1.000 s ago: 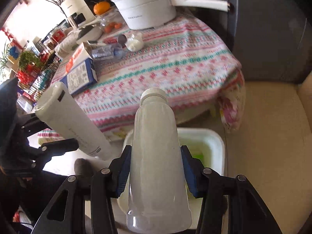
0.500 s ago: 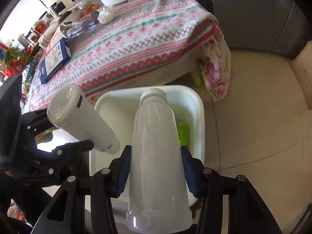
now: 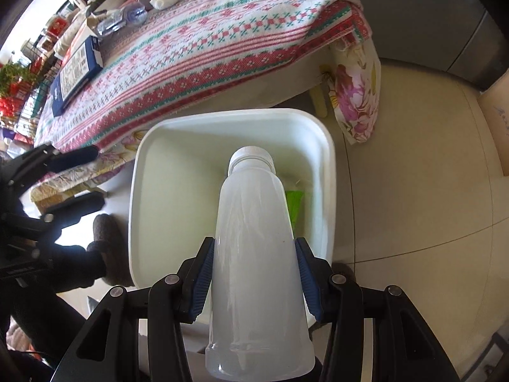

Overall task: Collect trash
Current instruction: 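Carry both bottles over the white bin and open both tools to drop them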

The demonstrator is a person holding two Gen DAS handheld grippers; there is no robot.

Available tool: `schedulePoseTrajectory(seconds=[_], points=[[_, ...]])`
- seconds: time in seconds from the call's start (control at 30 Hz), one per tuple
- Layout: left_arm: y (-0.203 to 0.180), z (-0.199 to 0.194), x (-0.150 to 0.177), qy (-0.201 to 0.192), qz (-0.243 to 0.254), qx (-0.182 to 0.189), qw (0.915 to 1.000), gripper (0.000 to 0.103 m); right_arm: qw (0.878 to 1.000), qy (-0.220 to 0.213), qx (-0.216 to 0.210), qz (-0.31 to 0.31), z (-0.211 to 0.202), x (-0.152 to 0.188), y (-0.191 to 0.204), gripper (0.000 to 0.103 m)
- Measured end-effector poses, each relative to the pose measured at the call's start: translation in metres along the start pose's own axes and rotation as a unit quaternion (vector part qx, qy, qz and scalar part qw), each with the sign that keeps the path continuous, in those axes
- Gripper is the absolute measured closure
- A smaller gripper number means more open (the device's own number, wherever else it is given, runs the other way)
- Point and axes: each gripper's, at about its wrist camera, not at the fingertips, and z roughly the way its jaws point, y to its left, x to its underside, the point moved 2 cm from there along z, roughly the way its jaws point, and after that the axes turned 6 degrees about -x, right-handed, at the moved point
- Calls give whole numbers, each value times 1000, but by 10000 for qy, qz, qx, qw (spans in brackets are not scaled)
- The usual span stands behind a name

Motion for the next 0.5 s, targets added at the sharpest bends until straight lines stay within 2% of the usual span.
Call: schedulePoseTrajectory(seconds=[0.23, 0.37, 0.5], points=[[21, -10, 3, -42, -210, -122, 9997, 37, 9997, 128, 131, -129, 2, -11, 7, 53], [27, -18, 6, -103, -230, -240, 9994, 32, 9997, 163, 111, -133, -1, -21, 6, 52], [35, -26, 9, -185, -286, -336, 9989, 29, 9999, -54, 72, -116, -13, -30, 12, 41]])
